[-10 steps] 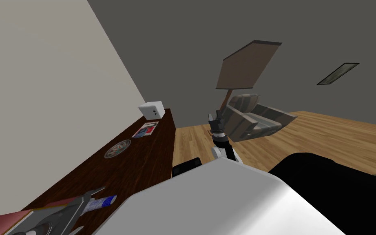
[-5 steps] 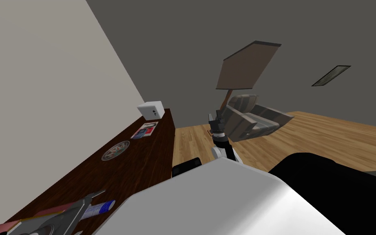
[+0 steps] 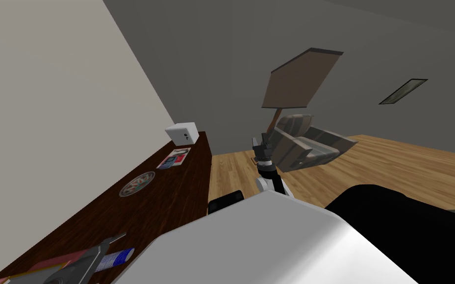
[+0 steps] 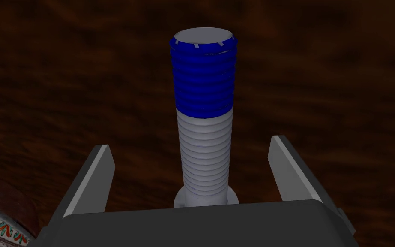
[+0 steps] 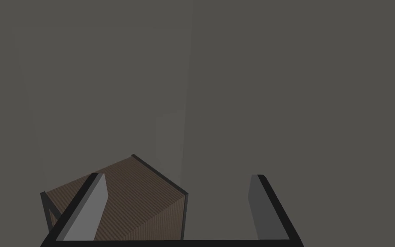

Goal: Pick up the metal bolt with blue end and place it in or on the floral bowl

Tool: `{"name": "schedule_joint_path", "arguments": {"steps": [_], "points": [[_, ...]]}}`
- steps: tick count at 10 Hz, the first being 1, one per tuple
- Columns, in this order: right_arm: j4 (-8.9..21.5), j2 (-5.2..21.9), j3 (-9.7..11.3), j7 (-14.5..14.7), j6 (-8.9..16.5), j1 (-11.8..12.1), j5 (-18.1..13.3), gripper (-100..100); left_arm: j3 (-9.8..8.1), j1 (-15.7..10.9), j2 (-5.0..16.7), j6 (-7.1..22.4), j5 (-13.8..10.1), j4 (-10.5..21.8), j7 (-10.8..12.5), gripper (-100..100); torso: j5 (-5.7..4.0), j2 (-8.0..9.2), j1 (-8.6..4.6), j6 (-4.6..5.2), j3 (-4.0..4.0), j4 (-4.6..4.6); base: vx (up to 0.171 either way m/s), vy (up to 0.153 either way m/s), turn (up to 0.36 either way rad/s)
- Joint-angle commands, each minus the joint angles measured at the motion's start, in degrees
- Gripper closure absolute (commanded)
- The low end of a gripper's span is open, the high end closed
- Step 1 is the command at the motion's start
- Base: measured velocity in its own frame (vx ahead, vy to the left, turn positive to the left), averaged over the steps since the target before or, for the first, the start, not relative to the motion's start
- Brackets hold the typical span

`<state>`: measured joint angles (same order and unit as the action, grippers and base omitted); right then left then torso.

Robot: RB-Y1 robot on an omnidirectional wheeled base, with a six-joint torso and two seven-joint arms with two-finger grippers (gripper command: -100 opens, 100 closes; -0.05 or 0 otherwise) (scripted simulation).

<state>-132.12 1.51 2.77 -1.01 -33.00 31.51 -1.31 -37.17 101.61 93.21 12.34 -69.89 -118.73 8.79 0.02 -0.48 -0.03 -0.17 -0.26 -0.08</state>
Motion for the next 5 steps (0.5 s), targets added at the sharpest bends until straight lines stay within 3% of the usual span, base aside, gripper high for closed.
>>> {"name": "schedule_joint_path", "arguments": {"steps": [1, 2, 5], "points": [[0.0, 0.0, 0.0, 0.0, 0.0, 0.0, 0.0, 0, 0.00, 0.0, 0.0, 0.0, 0.0, 0.0, 0.0, -100, 0.00, 0.00, 0.00, 0.00, 0.00, 0.00, 0.009, -0.007, 0.002], [0.0, 0.0, 0.0, 0.0, 0.0, 0.0, 0.0, 0, 0.11, 0.0, 0.0, -0.1, 0.1, 0.0, 0.0, 100, 0.00, 0.04, 0.02, 0.00, 0.02, 0.01, 0.000, 0.000, 0.000], [0.0, 0.0, 0.0, 0.0, 0.0, 0.0, 0.0, 0, 0.09, 0.0, 0.0, -0.1, 0.0, 0.0, 0.1, 100, 0.02, 0.08, 0.05, 0.01, 0.05, 0.02, 0.000, 0.000, 0.000]]}}
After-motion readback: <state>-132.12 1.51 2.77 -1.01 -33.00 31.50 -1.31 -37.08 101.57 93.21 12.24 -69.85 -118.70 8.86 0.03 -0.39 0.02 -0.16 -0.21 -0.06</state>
